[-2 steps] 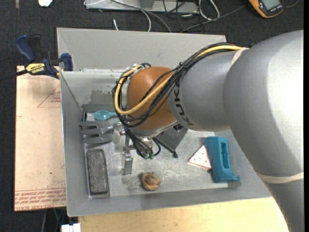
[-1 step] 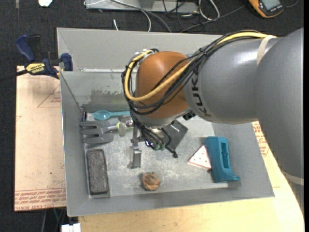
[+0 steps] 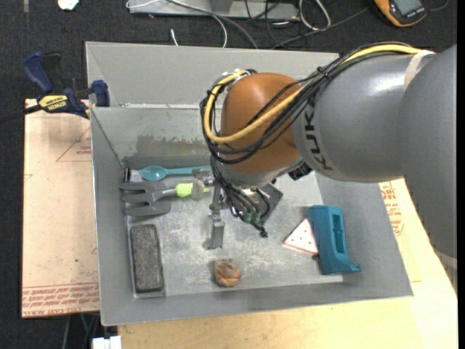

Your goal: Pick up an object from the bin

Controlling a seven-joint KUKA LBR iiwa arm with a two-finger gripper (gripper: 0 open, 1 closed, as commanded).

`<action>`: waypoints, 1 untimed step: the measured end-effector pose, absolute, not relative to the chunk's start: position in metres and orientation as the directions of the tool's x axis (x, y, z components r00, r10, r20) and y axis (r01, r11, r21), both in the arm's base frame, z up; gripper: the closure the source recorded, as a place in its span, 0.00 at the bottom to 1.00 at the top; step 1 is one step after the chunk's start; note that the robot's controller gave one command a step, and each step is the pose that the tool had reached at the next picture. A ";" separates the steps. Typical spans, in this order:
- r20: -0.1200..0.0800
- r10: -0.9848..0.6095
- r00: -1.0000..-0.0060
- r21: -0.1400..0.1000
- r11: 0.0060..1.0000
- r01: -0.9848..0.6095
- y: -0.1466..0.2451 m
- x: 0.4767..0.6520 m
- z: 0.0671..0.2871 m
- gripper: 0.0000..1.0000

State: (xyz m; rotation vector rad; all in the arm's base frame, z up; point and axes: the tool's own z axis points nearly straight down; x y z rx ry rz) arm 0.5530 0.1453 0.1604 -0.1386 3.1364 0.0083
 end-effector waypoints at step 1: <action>-0.002 -0.017 -1.000 0.006 1.000 -0.017 0.104 0.545 0.196 0.00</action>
Offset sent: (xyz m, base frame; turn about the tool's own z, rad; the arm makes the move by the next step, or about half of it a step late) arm -0.0156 -0.0725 0.0635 0.1188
